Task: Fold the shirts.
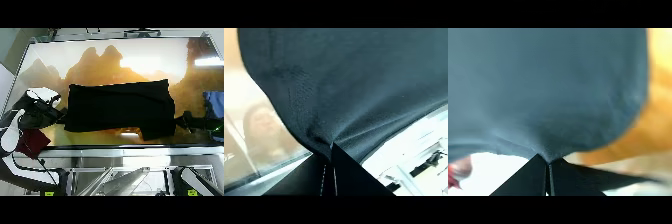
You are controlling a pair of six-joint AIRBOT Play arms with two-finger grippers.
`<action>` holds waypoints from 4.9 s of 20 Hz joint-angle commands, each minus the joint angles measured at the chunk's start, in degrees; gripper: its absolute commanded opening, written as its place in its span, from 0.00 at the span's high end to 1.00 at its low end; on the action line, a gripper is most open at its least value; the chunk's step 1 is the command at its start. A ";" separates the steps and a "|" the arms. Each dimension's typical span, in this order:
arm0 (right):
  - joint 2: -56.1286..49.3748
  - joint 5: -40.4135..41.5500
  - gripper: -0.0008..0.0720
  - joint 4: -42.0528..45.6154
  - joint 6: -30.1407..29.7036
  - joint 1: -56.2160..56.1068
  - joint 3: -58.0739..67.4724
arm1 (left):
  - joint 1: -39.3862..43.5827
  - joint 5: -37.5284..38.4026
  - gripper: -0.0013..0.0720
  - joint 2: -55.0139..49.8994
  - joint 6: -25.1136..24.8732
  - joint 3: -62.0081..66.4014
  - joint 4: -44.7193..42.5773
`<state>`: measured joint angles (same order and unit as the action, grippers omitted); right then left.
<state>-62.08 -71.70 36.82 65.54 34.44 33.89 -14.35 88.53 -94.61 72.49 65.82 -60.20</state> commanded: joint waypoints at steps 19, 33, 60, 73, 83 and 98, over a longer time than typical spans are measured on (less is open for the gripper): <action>-39.71 23.89 0.96 -15.30 -16.28 -19.63 35.80 | 6.32 -6.93 0.97 -28.39 3.23 47.17 -0.35; -40.04 13.44 0.09 -1.62 -7.63 -11.67 40.74 | 4.76 -3.41 0.77 -23.28 3.61 50.14 0.28; -31.39 -10.54 0.96 -12.07 0.74 -17.55 61.07 | 41.27 -28.72 0.98 -32.24 1.95 47.25 24.30; -28.70 -12.59 0.96 -16.74 0.70 -21.46 61.77 | 41.83 -26.91 0.98 -29.22 1.20 51.60 37.90; -37.44 18.25 0.96 -16.48 0.26 -53.18 61.72 | 8.76 -2.27 0.98 1.07 -0.76 51.56 37.79; -45.09 6.12 0.49 -16.06 3.02 -44.13 61.72 | -0.52 -3.39 0.98 15.34 -8.68 32.20 37.81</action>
<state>-109.75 -55.55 17.72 65.47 -17.43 95.64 -15.18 85.32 -79.75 64.86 100.44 -22.39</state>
